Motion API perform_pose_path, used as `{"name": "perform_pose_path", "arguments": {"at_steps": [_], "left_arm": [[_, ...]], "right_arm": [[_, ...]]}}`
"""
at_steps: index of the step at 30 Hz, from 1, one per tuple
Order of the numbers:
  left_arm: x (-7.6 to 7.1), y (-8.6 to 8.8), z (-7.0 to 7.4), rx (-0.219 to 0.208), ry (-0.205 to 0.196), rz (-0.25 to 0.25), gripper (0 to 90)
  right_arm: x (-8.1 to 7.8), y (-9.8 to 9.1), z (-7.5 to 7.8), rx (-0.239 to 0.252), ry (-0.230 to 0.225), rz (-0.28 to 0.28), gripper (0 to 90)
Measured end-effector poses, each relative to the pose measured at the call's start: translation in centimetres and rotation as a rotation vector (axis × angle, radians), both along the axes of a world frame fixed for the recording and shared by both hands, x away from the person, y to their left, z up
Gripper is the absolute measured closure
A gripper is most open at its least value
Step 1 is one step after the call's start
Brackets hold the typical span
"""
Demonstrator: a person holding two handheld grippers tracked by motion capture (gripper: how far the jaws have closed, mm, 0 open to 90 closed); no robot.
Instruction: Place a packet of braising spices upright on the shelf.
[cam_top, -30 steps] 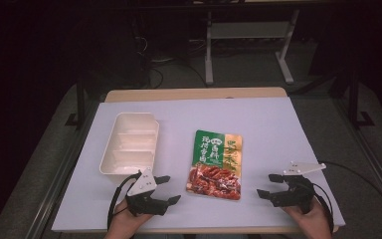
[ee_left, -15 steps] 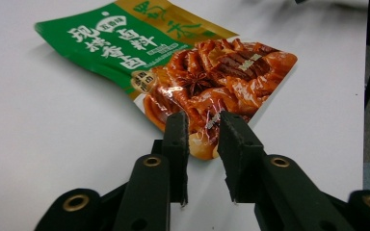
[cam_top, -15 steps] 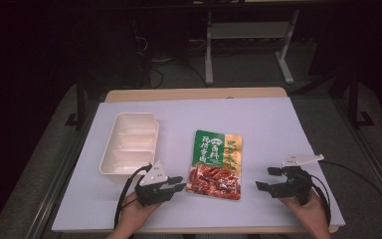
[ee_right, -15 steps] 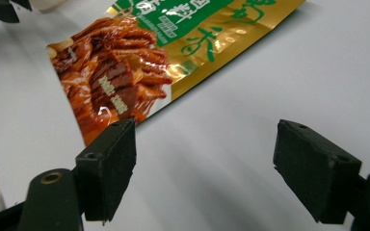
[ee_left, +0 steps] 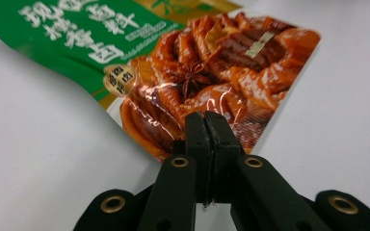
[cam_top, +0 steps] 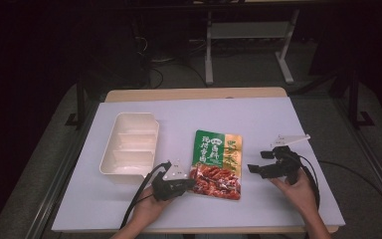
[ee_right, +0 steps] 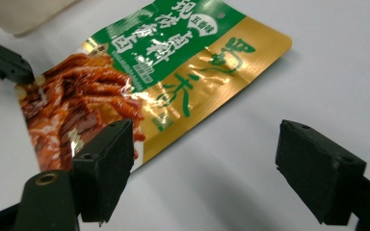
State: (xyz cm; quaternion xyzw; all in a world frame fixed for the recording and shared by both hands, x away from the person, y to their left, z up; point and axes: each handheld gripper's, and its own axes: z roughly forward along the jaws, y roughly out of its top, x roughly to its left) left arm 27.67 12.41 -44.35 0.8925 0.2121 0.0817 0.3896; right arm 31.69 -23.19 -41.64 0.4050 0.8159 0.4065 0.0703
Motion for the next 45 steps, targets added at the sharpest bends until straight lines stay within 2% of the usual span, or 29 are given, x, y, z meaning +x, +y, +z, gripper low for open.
{"name": "perform_pose_path", "arguments": {"at_steps": [5, 8, 11, 13, 15, 17, 18, 20, 22, 23, 24, 27, 28, 29, 33, 36, 40, 43, 45], "left_arm": [[0.2, -0.3, -0.3, 0.024, 0.015, -0.001, 89.5], [0.3, -0.4, -0.4, 0.039, 0.023, -0.001, 89.7], [0.2, -0.6, -0.3, 0.052, 0.013, -0.008, 89.8], [0.1, -0.7, -0.3, 0.046, 0.003, -0.003, 89.8], [0.1, -0.7, -0.3, 0.045, 0.005, -0.004, 89.8], [0.3, -0.5, -0.3, 0.054, 0.007, -0.012, 89.8], [0.3, -0.6, -0.4, 0.040, 0.013, -0.006, 89.8], [0.3, -0.5, -0.4, 0.041, 0.014, -0.007, 89.8], [0.3, -0.5, -0.4, 0.043, 0.012, -0.010, 89.8], [0.2, -0.6, -0.4, 0.037, 0.015, -0.006, 89.8], [0.4, -0.5, -0.3, 0.056, 0.005, -0.020, 89.8], [0.3, -0.5, -0.3, 0.045, 0.008, -0.015, 89.8], [0.4, -0.5, -0.3, 0.053, 0.006, -0.021, 89.8], [0.4, -0.5, -0.4, 0.040, 0.012, -0.013, 89.7], [0.4, -0.5, -0.4, 0.041, 0.010, -0.014, 89.8], [0.4, -0.5, -0.4, 0.044, 0.008, -0.018, 89.7], [0.4, -0.5, -0.4, 0.040, 0.009, -0.017, 89.8], [0.4, -0.5, -0.4, 0.039, 0.007, -0.019, 89.7], [0.4, -0.5, -0.4, 0.042, 0.006, -0.019, 89.7]], "right_arm": [[1.9, 1.1, -0.2, -0.017, 0.046, -0.006, 20.0], [3.0, 1.5, -0.1, -0.011, 0.052, -0.008, 20.2], [4.2, 1.9, -0.1, -0.016, 0.086, -0.014, 19.6], [5.0, 2.1, -0.2, -0.003, 0.089, -0.013, 20.3], [5.8, 2.5, -0.2, -0.007, 0.123, -0.025, 20.0], [6.5, 2.5, -0.4, -0.001, 0.108, -0.024, 22.1], [6.7, 2.5, -0.6, 0.006, 0.112, -0.032, 22.1], [7.2, 2.4, -1.1, 0.025, 0.133, -0.056, 22.5], [7.7, 2.2, -1.7, 0.048, 0.158, -0.057, 23.9], [7.8, 2.2, -1.9, 0.057, 0.163, -0.056, 24.7], [7.9, 2.2, -2.1, 0.064, 0.172, -0.062, 24.9], [8.2, 2.4, -2.5, 0.068, 0.184, -0.062, 28.1], [8.2, 2.5, -2.5, 0.069, 0.181, -0.054, 29.9], [8.1, 2.6, -2.5, 0.074, 0.178, -0.048, 31.5], [8.1, 3.2, -2.6, 0.061, 0.175, -0.007, 37.8], [8.1, 3.3, -2.7, 0.098, 0.201, 0.021, 46.0], [7.8, 3.2, -2.3, 0.142, 0.214, 0.056, 60.2], [7.7, 3.5, -2.0, 0.135, 0.197, 0.097, 65.7], [7.8, 3.5, -2.3, 0.129, 0.218, 0.096, 66.7]]}}
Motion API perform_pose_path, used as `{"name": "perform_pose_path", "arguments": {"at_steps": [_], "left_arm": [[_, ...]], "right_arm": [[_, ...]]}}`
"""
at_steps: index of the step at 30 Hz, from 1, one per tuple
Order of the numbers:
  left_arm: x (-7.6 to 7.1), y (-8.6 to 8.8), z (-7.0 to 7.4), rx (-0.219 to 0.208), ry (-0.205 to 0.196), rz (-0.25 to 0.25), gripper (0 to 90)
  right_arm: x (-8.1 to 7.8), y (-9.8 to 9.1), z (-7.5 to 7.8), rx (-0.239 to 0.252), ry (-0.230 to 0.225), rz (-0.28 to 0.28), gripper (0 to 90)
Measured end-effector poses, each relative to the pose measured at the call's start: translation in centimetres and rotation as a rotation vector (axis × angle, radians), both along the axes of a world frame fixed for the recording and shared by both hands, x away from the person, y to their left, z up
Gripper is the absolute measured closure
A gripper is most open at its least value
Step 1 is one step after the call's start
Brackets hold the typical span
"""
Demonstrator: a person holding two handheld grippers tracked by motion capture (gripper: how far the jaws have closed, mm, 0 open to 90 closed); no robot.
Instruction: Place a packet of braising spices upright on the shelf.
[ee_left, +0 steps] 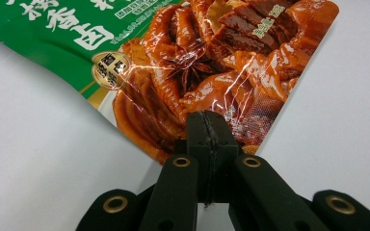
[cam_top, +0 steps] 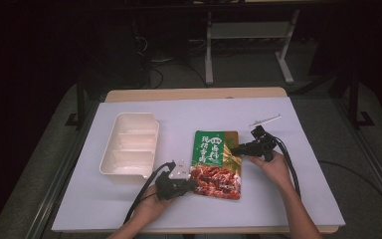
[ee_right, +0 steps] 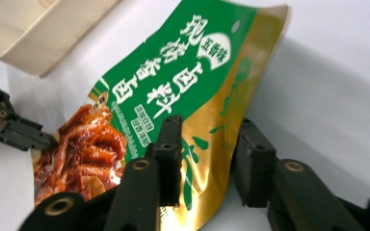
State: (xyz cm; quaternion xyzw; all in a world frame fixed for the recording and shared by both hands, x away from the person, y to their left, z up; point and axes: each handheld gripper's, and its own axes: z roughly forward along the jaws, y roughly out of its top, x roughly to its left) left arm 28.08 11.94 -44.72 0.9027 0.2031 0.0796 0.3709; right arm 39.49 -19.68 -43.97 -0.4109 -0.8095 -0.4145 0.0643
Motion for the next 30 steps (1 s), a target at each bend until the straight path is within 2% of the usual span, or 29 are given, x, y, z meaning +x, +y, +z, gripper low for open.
{"name": "perform_pose_path", "arguments": {"at_steps": [2, 4, 7, 11, 17, 22, 25, 26, 28, 30], "left_arm": [[0.0, 0.0, 0.0, 0.009, -0.002, -0.005, 89.7], [0.0, 0.0, -0.1, -0.009, 0.001, 0.005, 89.7], [0.1, 0.0, 0.0, -0.003, 0.000, 0.001, 89.7], [0.1, 0.0, -0.1, -0.006, 0.001, 0.003, 89.7], [0.1, 0.0, -0.1, -0.011, 0.003, 0.004, 89.7], [0.0, -0.1, -0.1, -0.008, -0.012, 0.013, 88.2], [0.0, 0.1, 0.0, -0.014, -0.019, 0.010, 86.1], [-0.1, 0.2, 0.1, -0.010, -0.034, 0.008, 86.1], [-0.3, 0.5, 0.4, -0.045, -0.040, 0.009, 85.9], [-0.4, 0.6, 0.8, -0.060, -0.046, 0.004, 84.3]], "right_arm": [[0.3, -0.2, -0.4, 0.013, 0.020, -0.001, 68.9], [0.4, -0.2, -0.6, 0.030, 0.030, 0.009, 71.7], [0.6, 0.0, -0.9, 0.009, 0.034, 0.019, 76.9], [0.6, 0.2, -1.1, 0.014, 0.036, 0.031, 86.8], [0.7, 1.3, -1.6, 0.023, 0.049, 0.066, 82.8], [0.7, 1.3, -1.6, 0.051, 0.056, 0.073, 89.1], [0.5, 1.3, -1.2, 0.042, 0.045, 0.076, 89.6], [0.4, 1.3, -1.1, 0.040, 0.046, 0.074, 89.7], [0.3, 1.2, -0.9, 0.045, 0.042, 0.073, 89.7], [0.1, 1.1, -0.5, 0.058, 0.033, 0.074, 89.8]]}}
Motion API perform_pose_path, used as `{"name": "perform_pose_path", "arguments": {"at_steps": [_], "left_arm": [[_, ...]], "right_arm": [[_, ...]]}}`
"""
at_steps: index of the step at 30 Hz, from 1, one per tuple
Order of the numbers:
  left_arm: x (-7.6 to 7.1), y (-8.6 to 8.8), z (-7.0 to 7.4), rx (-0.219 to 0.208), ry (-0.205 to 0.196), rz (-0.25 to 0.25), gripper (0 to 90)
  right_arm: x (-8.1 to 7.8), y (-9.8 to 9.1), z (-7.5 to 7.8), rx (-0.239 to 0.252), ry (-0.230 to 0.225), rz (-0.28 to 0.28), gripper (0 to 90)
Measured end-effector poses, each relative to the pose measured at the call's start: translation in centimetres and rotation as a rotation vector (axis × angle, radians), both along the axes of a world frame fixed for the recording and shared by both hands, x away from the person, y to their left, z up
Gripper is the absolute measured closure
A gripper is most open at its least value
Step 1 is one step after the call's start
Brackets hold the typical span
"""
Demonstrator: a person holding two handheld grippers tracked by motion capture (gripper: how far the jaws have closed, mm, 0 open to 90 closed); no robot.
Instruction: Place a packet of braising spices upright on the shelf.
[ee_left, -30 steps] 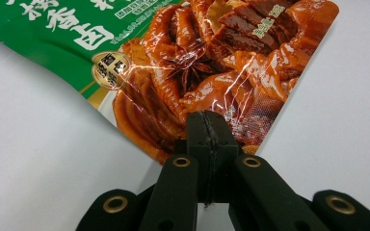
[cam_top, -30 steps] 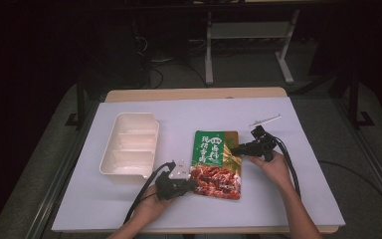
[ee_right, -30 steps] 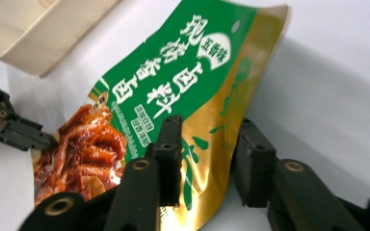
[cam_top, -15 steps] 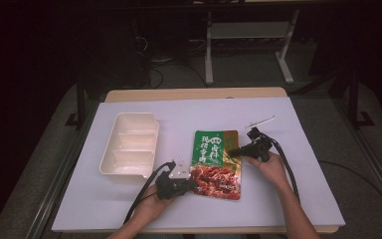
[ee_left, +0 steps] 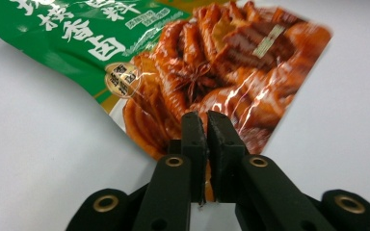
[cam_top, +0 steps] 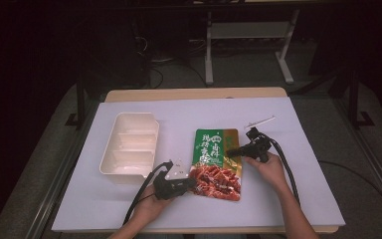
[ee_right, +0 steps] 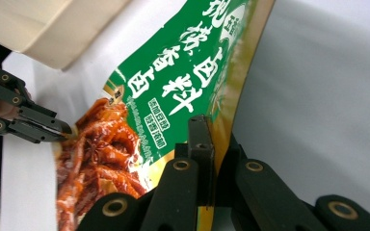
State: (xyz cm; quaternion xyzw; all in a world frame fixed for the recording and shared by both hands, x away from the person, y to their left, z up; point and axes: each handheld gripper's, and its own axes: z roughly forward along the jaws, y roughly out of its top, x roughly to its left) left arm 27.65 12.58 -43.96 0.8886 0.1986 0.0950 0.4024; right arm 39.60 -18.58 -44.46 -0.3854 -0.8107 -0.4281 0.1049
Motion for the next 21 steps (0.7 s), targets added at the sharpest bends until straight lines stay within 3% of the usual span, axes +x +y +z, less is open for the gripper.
{"name": "perform_pose_path", "arguments": {"at_steps": [5, 9, 15, 21], "left_arm": [[-0.6, 0.4, 0.7, -0.035, -0.002, -0.008, 78.3], [-1.2, 0.9, 1.3, -0.082, -0.006, -0.005, 74.8], [-2.0, 1.8, 1.6, -0.110, -0.008, -0.005, 69.5], [-2.6, 2.6, 1.5, -0.135, -0.011, 0.010, 64.0]], "right_arm": [[-0.6, -0.1, 1.3, 0.029, -0.032, -0.009, 89.8], [-1.0, 0.2, 3.1, 0.018, -0.054, -0.005, 89.9], [-1.6, 1.1, 5.8, 0.014, -0.113, 0.006, 90.0], [-2.1, 1.8, 7.5, 0.019, -0.157, 0.019, 90.0]]}}
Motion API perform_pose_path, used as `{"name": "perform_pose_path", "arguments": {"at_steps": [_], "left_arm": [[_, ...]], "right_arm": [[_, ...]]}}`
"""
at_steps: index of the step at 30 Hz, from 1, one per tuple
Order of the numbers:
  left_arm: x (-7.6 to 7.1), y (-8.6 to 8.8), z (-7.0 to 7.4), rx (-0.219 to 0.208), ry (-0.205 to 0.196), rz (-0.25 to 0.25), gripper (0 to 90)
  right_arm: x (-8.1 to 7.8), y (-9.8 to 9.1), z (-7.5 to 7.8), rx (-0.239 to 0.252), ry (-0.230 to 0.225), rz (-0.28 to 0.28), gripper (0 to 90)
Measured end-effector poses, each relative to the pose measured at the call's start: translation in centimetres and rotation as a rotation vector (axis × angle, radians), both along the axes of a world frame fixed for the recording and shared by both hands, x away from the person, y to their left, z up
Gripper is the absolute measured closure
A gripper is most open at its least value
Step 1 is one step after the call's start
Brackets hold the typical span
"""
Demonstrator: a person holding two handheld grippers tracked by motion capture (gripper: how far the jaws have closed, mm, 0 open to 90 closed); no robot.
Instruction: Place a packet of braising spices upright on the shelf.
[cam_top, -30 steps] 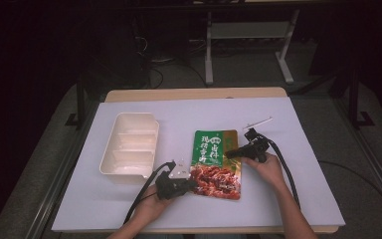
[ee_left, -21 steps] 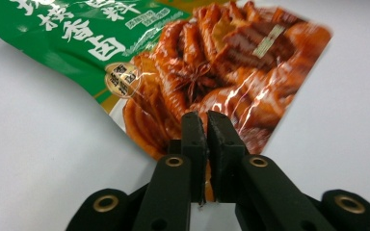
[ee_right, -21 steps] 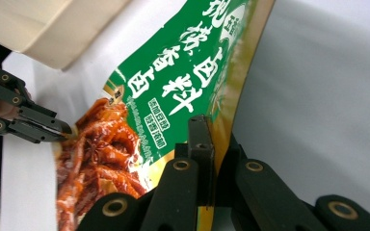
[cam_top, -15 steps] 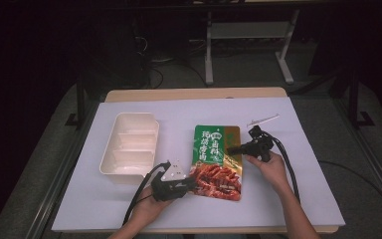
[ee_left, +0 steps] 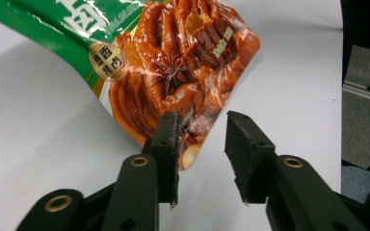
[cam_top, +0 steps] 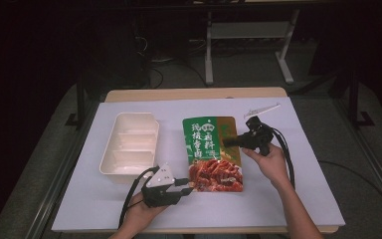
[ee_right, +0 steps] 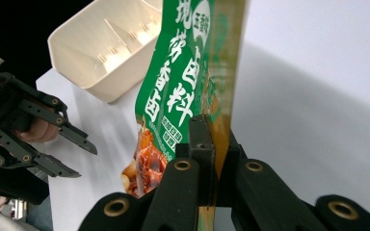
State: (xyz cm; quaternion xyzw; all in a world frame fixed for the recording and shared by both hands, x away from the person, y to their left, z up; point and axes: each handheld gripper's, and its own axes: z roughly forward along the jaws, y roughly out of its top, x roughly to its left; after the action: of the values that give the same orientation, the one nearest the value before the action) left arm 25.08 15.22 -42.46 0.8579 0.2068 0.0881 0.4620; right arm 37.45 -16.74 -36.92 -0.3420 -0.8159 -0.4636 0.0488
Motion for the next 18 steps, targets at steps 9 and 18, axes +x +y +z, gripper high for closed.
{"name": "perform_pose_path", "arguments": {"at_steps": [9, 18], "left_arm": [[-0.6, 1.0, 0.0, 0.000, -0.005, 0.015, 57.2], [-1.1, 1.9, -0.1, -0.011, -0.018, 0.037, 50.5]], "right_arm": [[-0.4, 0.7, 1.7, 0.006, -0.039, 0.013, 90.0], [-0.7, 1.3, 3.0, 0.010, -0.087, 0.011, 90.0]]}}
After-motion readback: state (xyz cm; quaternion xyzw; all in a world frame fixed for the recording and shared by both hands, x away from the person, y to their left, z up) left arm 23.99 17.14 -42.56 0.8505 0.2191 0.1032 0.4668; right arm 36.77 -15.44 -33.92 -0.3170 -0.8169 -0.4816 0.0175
